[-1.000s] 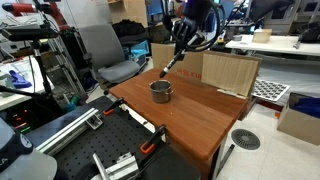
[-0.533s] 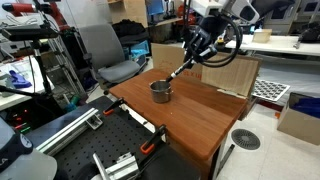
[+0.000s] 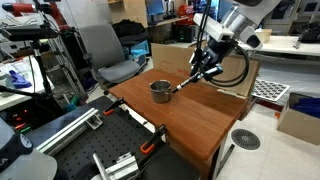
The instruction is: Take the marker out of the pot and put it on the table
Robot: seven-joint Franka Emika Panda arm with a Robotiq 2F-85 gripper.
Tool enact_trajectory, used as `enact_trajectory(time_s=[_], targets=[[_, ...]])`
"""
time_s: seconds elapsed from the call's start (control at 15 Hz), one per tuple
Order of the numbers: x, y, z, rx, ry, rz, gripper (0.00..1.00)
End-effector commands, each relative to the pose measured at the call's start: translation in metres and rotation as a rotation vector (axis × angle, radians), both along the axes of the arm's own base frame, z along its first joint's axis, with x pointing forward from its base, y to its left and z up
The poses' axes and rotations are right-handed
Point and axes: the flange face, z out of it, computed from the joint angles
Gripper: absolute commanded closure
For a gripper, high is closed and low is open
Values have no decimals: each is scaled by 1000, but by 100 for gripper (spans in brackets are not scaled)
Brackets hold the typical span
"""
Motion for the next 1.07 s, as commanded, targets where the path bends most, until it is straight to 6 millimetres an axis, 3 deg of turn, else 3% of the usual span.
enact_trajectory(time_s=[0.0, 1.0], targets=[[15, -9, -13, 32, 50, -33, 94], [53, -56, -76, 44, 127, -161, 94]])
